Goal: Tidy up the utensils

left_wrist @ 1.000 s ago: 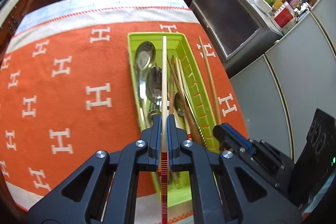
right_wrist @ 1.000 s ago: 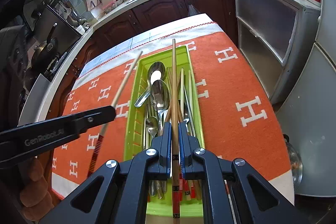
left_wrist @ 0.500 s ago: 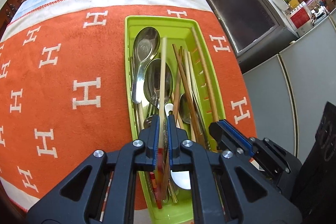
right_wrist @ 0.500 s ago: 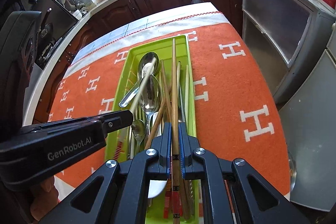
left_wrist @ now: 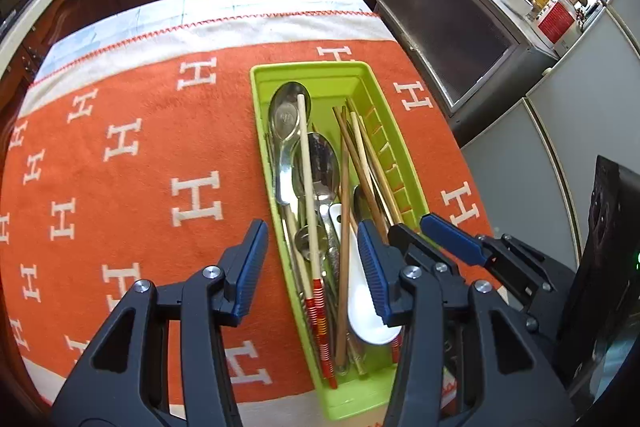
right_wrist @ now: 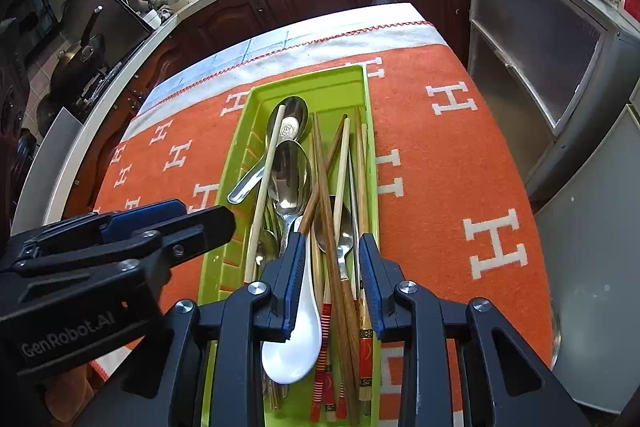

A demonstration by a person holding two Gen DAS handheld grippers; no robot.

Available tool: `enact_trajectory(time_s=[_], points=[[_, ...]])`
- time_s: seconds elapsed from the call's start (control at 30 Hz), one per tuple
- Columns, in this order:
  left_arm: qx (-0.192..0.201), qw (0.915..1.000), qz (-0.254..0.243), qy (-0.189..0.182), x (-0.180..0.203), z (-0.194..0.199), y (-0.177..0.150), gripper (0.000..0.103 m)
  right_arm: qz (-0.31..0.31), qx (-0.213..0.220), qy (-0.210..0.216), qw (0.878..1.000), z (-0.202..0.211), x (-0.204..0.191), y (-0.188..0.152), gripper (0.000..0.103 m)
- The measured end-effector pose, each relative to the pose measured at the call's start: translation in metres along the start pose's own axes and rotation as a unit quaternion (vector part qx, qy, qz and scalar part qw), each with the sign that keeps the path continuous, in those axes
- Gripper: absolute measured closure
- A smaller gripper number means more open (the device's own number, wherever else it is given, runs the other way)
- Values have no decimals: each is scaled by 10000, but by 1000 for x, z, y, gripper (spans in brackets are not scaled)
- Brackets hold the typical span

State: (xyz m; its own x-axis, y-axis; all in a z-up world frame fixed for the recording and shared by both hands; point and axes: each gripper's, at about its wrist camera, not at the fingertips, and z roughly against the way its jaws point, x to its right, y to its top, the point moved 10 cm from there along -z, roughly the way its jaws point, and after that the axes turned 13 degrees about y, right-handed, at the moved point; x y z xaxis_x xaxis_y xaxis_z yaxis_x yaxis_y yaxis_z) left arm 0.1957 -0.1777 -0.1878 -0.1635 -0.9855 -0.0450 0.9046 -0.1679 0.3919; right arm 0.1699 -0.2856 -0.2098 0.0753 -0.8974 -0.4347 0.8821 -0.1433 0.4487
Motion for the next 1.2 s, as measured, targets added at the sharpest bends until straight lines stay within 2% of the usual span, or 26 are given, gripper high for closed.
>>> enact_trajectory(time_s=[0.17,0.4,0.6,0.73,0.87,0.97,1.07,1.2], points=[[108,9999,16,52,-11,8,-2,55,29,66,-12,10000,8,-5,-3,69],[216,9996,48,193,-31,17,-12,48,72,85,-49,9999,14,-12,-7,68],[85,9993,153,317,-52,15,-31,47,75,116,-94,9999,20,-21,-14,59],[145,9987,259,406,-72,21,-40,47,94,180,-70,9998,29,-33,-18,55],[310,9974,343,547,-91,36,-45,47,197,285,2,9994,43,-57,-20,53],[574,9947,376,772,-107,58,-48,47,292,404,80,9987,58,-80,-22,51],[890,9898,390,1042,-123,83,-51,41,389,495,123,9979,71,-104,-23,44],[1216,9833,482,1268,-140,114,-57,33,479,584,200,9969,88,-135,-24,42]])
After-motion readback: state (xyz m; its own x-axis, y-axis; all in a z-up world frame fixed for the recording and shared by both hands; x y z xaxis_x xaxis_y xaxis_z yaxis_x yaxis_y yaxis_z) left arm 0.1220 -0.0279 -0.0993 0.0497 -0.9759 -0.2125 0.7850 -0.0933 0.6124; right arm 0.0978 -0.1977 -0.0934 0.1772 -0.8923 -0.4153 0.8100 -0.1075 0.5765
